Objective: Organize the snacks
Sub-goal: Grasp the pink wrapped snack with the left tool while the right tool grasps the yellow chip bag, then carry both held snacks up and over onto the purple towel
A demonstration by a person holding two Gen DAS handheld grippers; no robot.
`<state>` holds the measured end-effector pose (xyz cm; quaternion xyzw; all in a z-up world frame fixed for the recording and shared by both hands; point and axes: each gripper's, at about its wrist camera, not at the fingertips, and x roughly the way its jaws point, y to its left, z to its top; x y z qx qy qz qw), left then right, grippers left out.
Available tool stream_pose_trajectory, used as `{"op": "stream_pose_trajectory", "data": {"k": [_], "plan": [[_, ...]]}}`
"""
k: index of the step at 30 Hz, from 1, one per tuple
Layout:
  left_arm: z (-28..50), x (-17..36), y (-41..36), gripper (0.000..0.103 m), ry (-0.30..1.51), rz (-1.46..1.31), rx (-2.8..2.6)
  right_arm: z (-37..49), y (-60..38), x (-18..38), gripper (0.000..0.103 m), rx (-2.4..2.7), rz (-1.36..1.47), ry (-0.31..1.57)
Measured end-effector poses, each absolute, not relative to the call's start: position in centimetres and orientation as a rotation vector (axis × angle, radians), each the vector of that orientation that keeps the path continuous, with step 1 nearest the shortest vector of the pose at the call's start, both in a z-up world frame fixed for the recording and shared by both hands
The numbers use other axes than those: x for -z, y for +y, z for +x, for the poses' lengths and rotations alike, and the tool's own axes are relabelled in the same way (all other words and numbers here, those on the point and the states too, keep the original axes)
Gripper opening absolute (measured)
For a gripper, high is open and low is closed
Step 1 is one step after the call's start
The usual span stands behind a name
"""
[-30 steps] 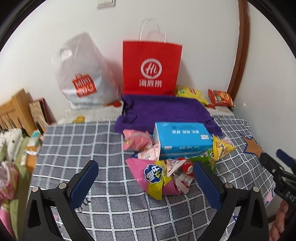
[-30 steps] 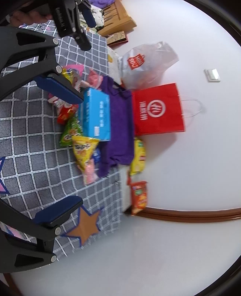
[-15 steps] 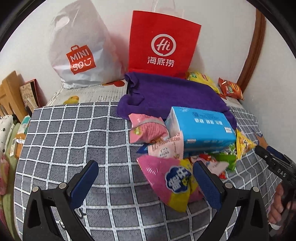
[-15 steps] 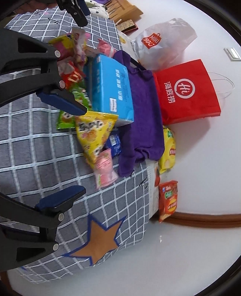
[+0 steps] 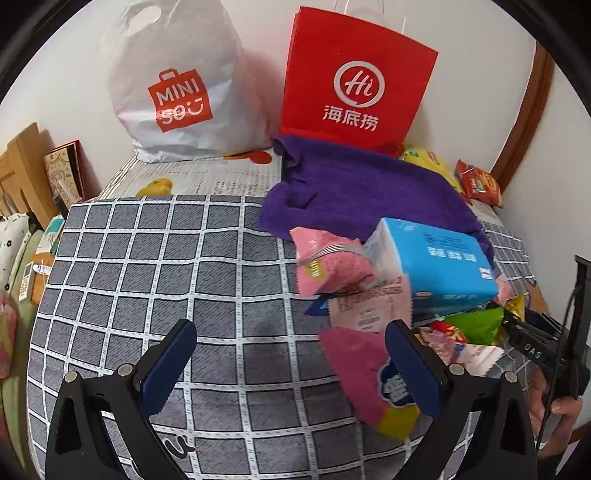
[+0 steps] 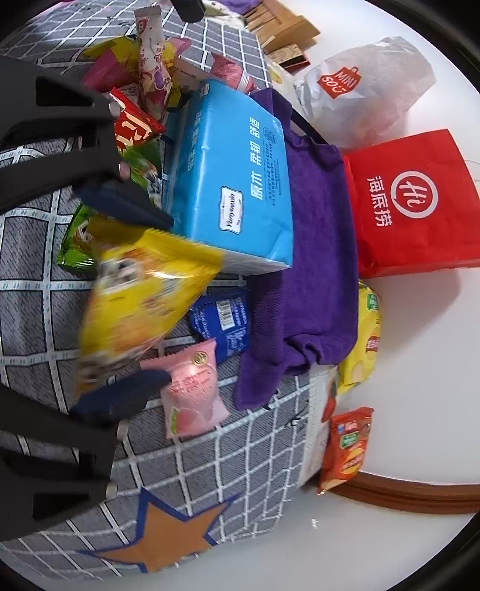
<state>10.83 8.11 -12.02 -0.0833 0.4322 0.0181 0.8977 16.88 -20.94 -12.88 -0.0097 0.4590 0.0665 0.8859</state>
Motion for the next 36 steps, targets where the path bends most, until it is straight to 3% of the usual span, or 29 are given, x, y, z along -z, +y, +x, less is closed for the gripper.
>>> {"op": "stream_pose_trajectory", "data": {"k": [5,9,14,18,22,24,27,30,36], "plan": [[11.7,12.4,8.1,0.102,0.900,-0.161,-0.034,15.7,-21.1,12.8,0.047,-0.144,-0.017,0.953],[13.6,12.7,7.2,0.102,0.921,-0.122,-0.032,14.1,-22.0,12.6,0.047,-0.147,-0.006,0.951],[16.3,13.4,5.8,0.102,0.950,-0.081,-0.022,13.1,-22.4,13.8,0.055,-0.147,-0.042,0.975],[18.1,14.0,5.5,0.101,0.984,-0.089,-0.007,12.9,-22.5,14.4,0.054,-0.158,-0.039,0.974],[19.6,14.9,4.7,0.093,1.019,-0.064,0.010,13.0,-22.6,14.4,0.050,-0.153,-0.032,0.982],[20.1,15.3,4.4,0.075,1.030,-0.056,0.019,13.0,-22.7,14.4,0.050,-0.154,-0.029,0.983],[20.5,16.0,4.4,0.058,1.064,-0.082,0.054,12.6,-22.9,14.0,0.048,-0.139,-0.033,0.973],[20.0,15.7,4.5,0.052,1.051,-0.077,0.065,12.2,-23.1,13.7,0.048,-0.139,-0.022,0.973],[17.9,13.4,7.0,0.052,1.001,-0.133,0.025,11.1,-23.4,12.7,0.048,-0.117,0.005,0.958]]}}
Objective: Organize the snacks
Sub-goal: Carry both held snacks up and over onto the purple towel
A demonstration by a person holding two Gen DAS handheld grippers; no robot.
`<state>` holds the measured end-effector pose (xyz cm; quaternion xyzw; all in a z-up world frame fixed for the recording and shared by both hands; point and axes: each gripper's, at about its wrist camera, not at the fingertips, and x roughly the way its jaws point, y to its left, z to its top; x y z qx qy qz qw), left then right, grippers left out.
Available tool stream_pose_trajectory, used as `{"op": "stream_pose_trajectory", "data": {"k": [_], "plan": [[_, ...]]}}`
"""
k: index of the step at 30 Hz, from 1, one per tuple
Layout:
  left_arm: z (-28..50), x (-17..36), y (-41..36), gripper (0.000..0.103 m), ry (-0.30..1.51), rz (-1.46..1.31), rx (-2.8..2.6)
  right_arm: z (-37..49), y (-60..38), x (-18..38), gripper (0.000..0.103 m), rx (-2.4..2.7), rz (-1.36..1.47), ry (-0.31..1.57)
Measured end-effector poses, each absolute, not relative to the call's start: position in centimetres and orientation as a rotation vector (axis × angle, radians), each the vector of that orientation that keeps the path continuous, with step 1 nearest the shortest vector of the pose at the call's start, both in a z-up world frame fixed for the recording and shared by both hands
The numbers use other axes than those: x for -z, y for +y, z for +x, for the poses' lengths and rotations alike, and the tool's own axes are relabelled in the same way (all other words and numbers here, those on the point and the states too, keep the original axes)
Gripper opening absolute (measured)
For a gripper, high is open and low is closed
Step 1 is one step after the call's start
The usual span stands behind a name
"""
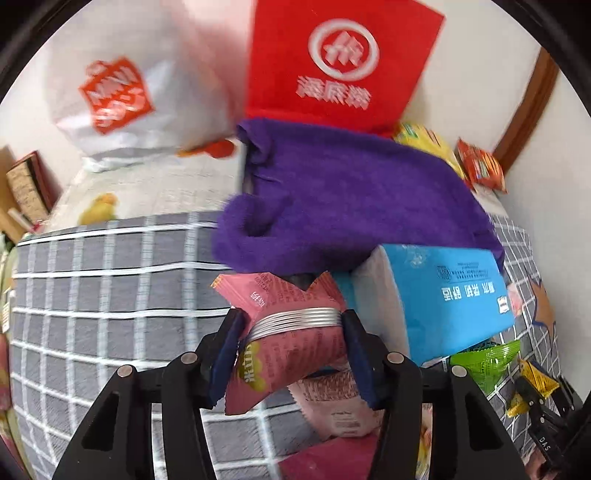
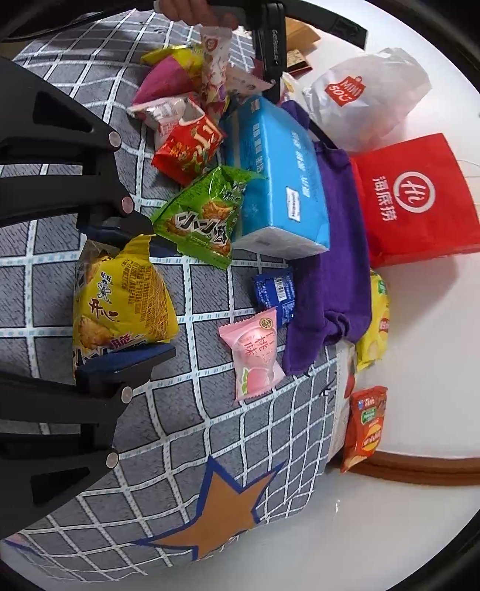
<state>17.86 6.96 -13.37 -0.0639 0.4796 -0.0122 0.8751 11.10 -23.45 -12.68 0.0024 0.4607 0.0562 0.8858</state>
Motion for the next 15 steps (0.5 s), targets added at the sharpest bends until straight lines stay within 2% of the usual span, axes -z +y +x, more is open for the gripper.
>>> {"op": "stream_pose_trajectory", "data": {"k": [15], "plan": [[8.3,7.5,10.0,0.052,0.863,-0.180,-0.013,5.3,-22.4,7.6,0.048,-0.092,0.048,0.880]]}}
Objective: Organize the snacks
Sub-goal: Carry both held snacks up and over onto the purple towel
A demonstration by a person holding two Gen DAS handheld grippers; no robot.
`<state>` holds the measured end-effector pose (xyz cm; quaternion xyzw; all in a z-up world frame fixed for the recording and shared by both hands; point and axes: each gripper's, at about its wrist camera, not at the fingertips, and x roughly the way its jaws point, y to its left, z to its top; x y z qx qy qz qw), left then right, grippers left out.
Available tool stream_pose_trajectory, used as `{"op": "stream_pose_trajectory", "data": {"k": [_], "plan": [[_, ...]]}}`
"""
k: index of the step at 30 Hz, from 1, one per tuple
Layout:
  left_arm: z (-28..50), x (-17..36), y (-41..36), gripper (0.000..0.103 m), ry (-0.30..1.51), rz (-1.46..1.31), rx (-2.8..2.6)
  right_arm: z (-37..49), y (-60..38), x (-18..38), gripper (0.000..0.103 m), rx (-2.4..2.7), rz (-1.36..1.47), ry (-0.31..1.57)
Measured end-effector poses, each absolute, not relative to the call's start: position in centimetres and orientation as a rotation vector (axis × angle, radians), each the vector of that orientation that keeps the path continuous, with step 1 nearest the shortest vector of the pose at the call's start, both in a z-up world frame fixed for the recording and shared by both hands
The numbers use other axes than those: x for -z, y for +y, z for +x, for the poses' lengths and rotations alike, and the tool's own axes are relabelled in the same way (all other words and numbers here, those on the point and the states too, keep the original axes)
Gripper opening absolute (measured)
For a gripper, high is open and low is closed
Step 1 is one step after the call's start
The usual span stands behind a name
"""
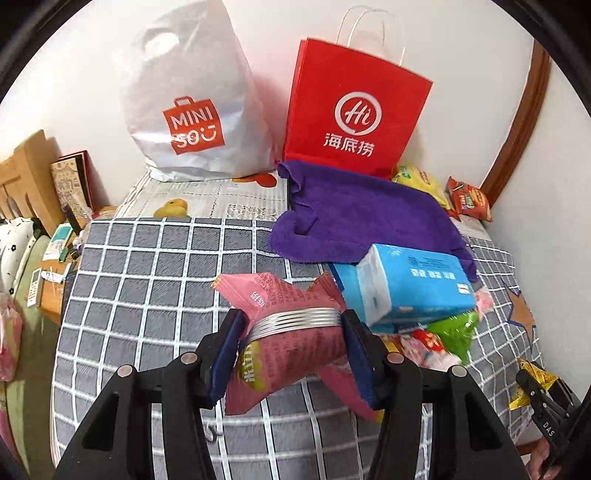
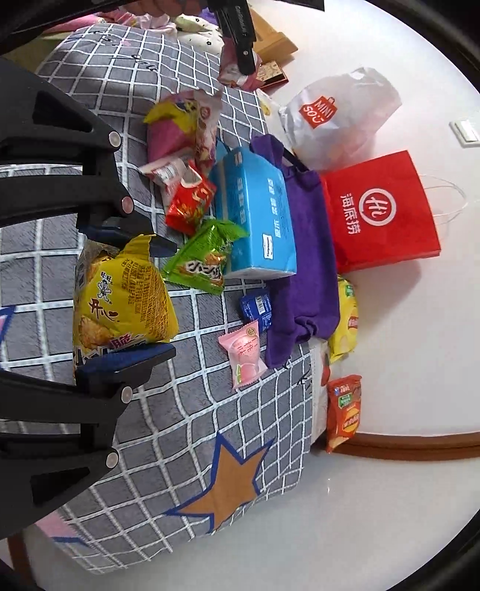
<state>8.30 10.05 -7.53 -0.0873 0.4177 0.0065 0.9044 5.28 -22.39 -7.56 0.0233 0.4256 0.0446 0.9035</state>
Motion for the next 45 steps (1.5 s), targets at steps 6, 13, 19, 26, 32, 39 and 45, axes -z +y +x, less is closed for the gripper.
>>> {"op": "stream_pose_trajectory", "data": {"k": [6,13,19,26,32,39,45], "plan": [[5.5,6.8,9.2,0.052,0.858,-0.184,0.018,3.3,-22.1,6.7,0.048,-0.087,0.046,0.870],[3.7,5.3,7.5,0.052,0.837,-0.170,0.067,2.6,-21.3,5.3,0.048,-0.114,0.043,0.845],[3.1,4.2,6.1,0.052,0.813,-0.141,0.058,2.6,-20.9,4.9,0.048,-0.129,0.052,0.824],[3.6,3.8,5.2,0.052,0.823,-0.133,0.102,3.3,-21.7,5.2,0.048,-0.106,0.076,0.843],[4.6,3.1,4.9,0.052,0.823,-0.129,0.119,4.3,-21.5,4.4,0.048,-0.098,0.072,0.839],[7.2,1.8,5.2,0.052,0.815,-0.137,0.115,7.3,-20.2,2.9,0.048,-0.106,0.035,0.835],[10.3,0.7,5.6,0.052,0.799,-0.149,0.107,11.9,-18.7,0.8,0.048,-0.129,0.002,0.814]]}}
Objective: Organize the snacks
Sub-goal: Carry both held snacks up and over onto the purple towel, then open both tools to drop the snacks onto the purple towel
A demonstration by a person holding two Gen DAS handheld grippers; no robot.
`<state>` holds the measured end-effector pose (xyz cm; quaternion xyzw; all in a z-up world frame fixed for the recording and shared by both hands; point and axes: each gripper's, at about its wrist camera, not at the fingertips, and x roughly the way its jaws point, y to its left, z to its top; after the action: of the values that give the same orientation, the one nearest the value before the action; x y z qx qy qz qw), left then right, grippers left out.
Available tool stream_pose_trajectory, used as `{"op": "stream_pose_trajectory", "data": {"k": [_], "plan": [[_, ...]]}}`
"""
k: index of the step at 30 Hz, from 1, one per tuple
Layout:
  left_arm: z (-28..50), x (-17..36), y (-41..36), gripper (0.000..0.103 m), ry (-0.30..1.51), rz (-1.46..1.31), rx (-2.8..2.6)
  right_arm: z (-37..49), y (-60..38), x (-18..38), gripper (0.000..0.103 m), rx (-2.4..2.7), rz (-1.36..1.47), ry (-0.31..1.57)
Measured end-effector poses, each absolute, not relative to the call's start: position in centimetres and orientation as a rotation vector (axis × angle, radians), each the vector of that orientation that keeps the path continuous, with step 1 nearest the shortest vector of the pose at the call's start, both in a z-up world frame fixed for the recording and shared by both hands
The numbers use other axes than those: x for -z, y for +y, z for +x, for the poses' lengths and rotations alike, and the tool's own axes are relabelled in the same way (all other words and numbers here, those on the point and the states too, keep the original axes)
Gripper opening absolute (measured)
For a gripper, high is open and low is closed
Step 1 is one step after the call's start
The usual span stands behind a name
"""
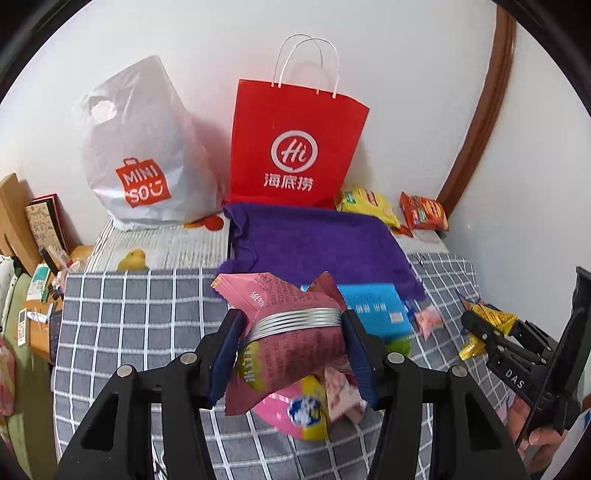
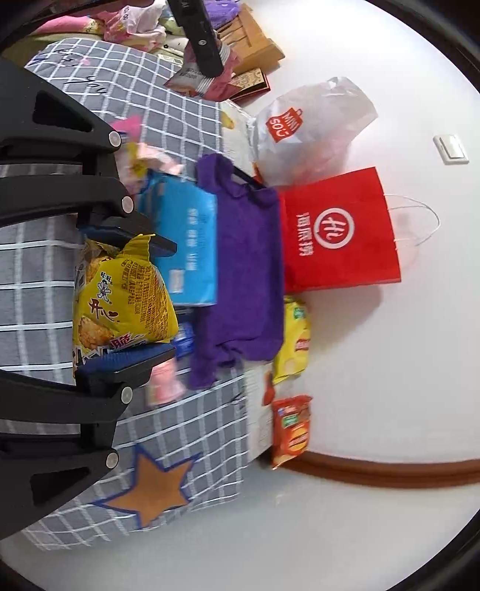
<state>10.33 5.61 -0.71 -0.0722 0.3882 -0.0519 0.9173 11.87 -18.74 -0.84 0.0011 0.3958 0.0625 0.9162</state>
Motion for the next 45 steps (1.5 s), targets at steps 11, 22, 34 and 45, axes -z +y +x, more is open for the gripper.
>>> {"op": "stream_pose_trajectory", "data": {"k": [11,22,34,45], "plan": [[16.8,0.1,7.9,0.052,0.814,-0.151,0.033,21.6,-14.5,-0.8,0.048,-0.204,-0.062,0.787],[23.8,2.3,10.6,0.052,0.851,-0.198,-0.020,31.7,-11.1,0.5,0.048,-0.270,-0.061,0.783],[31.9,7.8,9.2,0.052,0.939,-0.226,0.015,37.7,-12.7,6.0,0.048,-0.231,-0.026,0.866],[36.7,11.7,6.5,0.052,1.014,-0.200,0.043,39.8,-14.7,10.1,0.048,-0.173,-0.084,0.967]]}}
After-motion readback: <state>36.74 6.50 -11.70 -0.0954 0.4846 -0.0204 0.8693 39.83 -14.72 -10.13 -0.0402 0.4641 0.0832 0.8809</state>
